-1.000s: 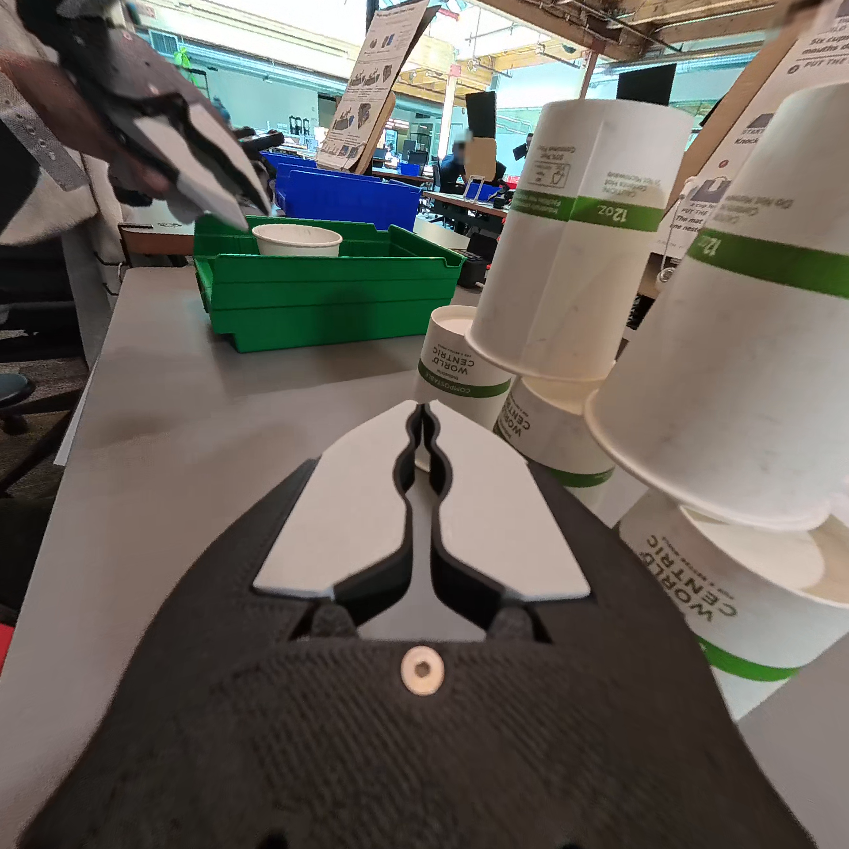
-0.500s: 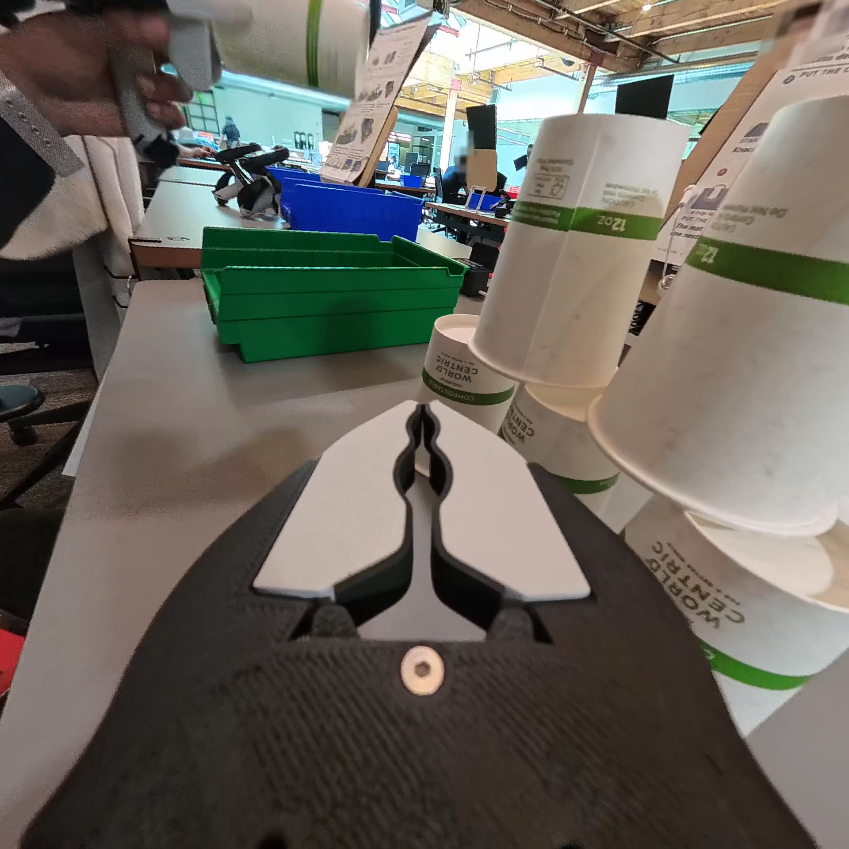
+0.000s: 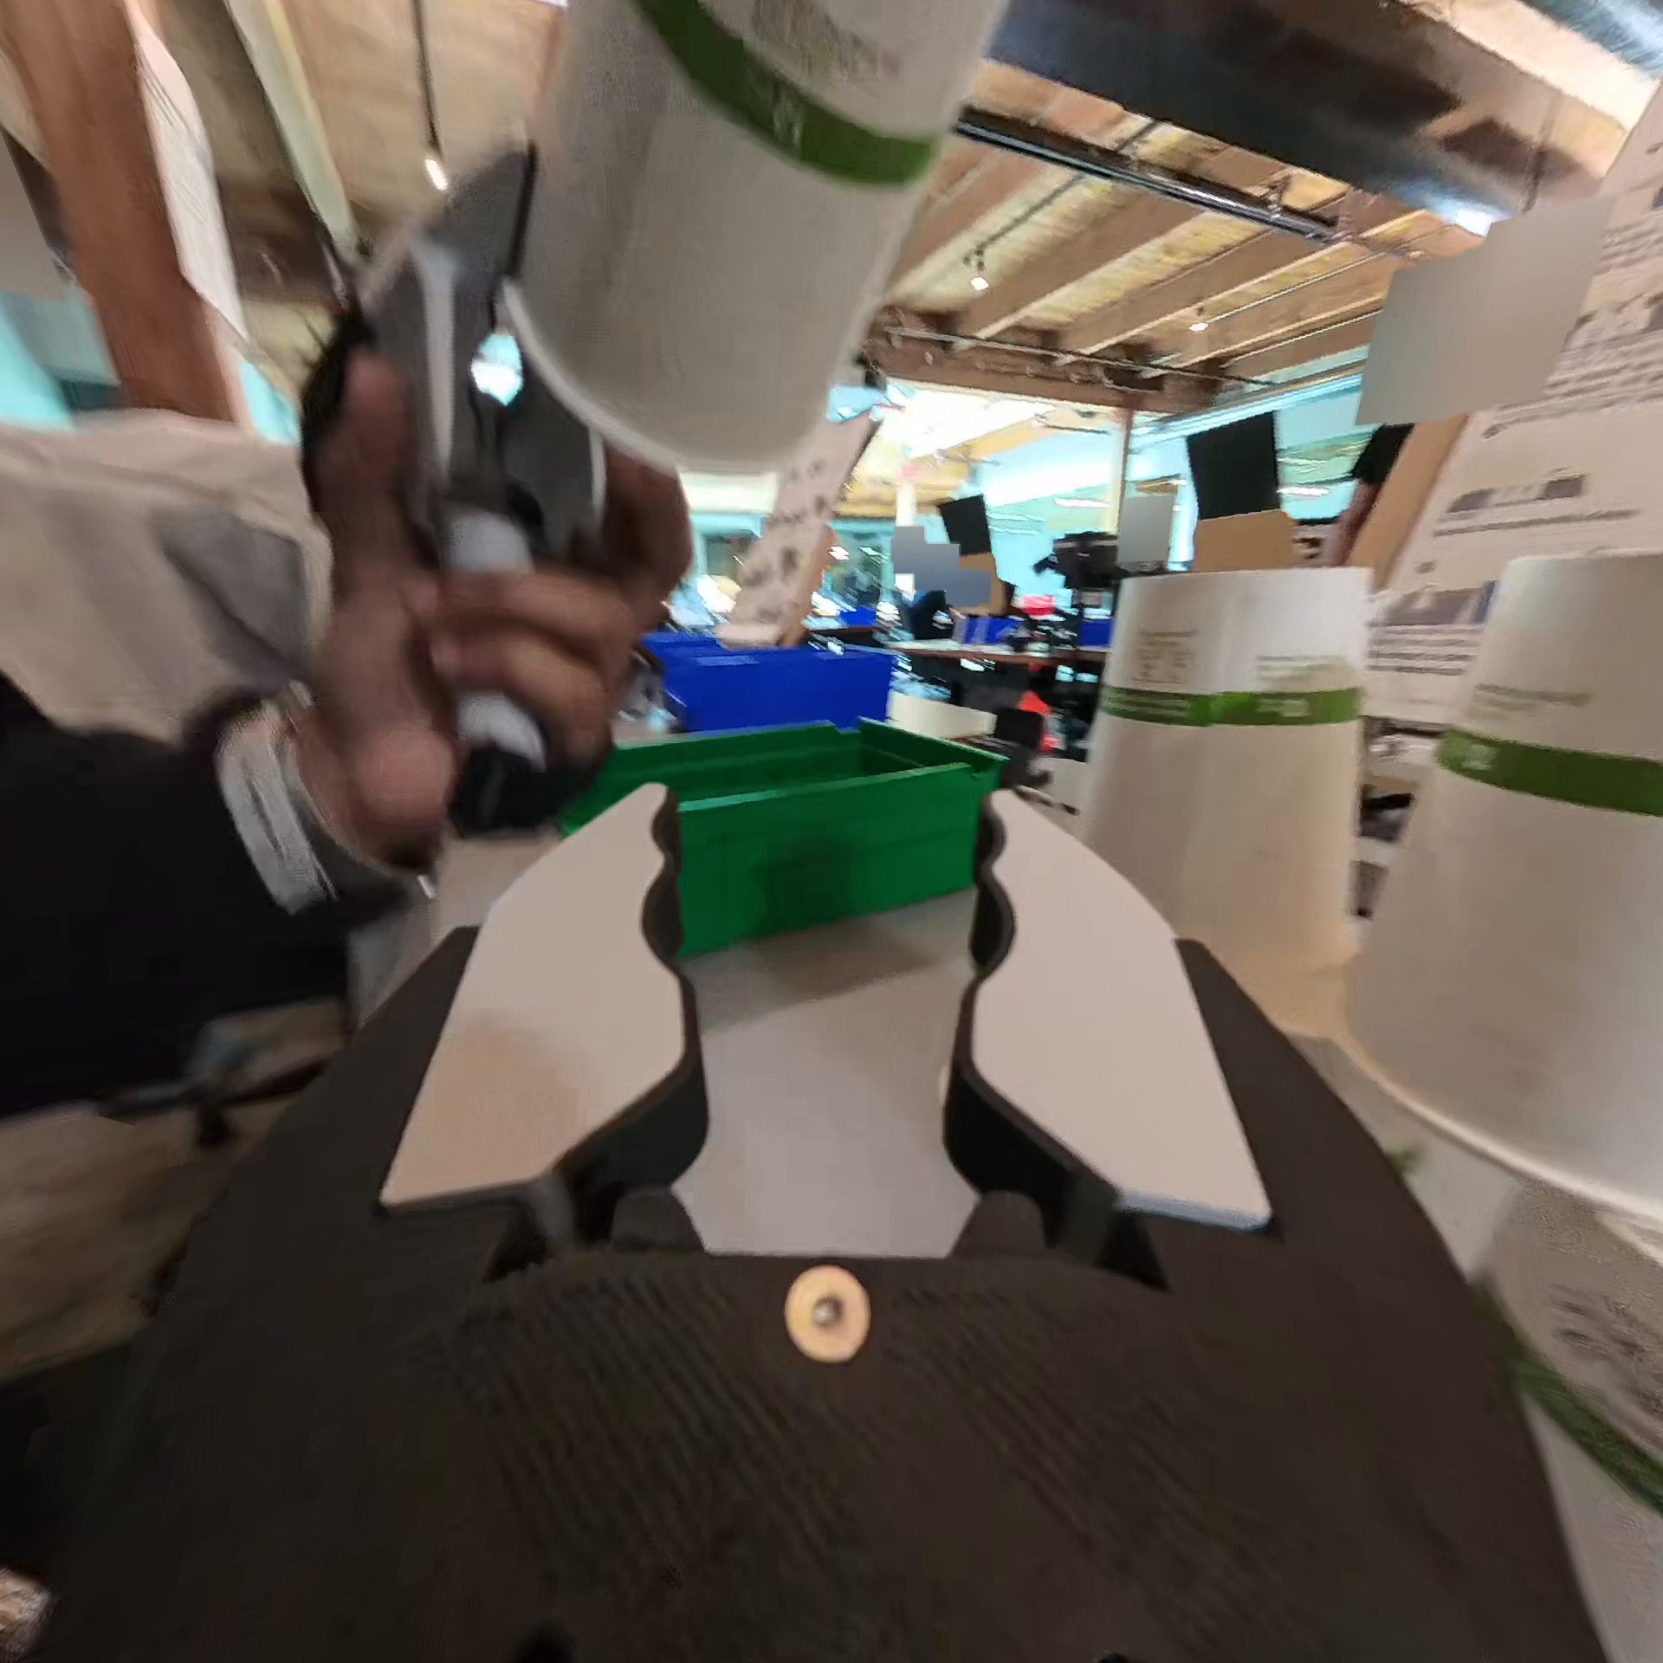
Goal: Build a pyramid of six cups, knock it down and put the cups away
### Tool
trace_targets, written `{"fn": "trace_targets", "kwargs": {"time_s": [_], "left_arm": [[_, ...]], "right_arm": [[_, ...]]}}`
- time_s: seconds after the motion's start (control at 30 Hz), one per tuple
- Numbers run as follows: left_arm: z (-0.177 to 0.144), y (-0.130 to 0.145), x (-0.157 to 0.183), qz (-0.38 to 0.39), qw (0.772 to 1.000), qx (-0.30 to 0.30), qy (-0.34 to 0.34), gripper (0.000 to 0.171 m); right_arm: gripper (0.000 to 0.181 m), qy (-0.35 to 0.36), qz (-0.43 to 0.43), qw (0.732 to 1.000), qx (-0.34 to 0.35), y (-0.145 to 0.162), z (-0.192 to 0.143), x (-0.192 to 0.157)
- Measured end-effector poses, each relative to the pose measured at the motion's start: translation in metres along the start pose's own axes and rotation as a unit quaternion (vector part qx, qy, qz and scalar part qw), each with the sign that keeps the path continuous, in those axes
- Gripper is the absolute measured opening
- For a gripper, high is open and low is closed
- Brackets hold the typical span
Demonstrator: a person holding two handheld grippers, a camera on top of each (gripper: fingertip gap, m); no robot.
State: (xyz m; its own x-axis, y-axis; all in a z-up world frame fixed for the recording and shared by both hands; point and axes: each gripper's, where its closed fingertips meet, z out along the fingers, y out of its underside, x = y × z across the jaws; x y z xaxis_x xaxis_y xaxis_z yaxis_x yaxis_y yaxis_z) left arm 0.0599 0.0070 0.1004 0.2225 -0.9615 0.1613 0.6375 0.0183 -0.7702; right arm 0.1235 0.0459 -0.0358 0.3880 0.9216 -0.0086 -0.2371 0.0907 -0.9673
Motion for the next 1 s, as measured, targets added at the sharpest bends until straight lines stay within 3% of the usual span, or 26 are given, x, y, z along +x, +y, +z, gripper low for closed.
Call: {"fn": "trace_targets", "kwargs": {"time_s": [0.13, 0.27, 0.4, 0.53, 0.8, 1.0], "left_arm": [[0.007, 0.064, 0.007, -0.093, 0.995, -0.017, 0.02, 0.002], [0.003, 0.097, 0.005, -0.151, 0.988, -0.036, 0.024, 0.001], [0.0, 0.12, 0.005, -0.177, 0.982, -0.057, 0.022, 0.002], [-0.004, 0.129, 0.003, -0.206, 0.976, -0.061, 0.028, 0.002], [-0.01, 0.142, -0.003, -0.195, 0.977, -0.087, 0.01, 0.014], [-0.013, 0.158, -0.002, -0.186, 0.975, -0.123, 0.012, 0.026]], "right_arm": [[0.095, -0.054, 0.157, 0.985, 0.056, -0.016, -0.001, -0.008], [0.098, -0.063, 0.236, 0.964, 0.105, -0.031, -0.009, 0.005], [0.075, -0.075, 0.238, 0.961, 0.118, -0.036, -0.014, 0.007], [0.074, -0.061, 0.231, 0.964, 0.118, -0.035, -0.015, 0.01], [0.073, -0.052, 0.221, 0.968, 0.105, -0.034, -0.016, 0.016], [0.073, -0.016, 0.168, 0.977, 0.129, -0.069, -0.028, 0.038]]}}
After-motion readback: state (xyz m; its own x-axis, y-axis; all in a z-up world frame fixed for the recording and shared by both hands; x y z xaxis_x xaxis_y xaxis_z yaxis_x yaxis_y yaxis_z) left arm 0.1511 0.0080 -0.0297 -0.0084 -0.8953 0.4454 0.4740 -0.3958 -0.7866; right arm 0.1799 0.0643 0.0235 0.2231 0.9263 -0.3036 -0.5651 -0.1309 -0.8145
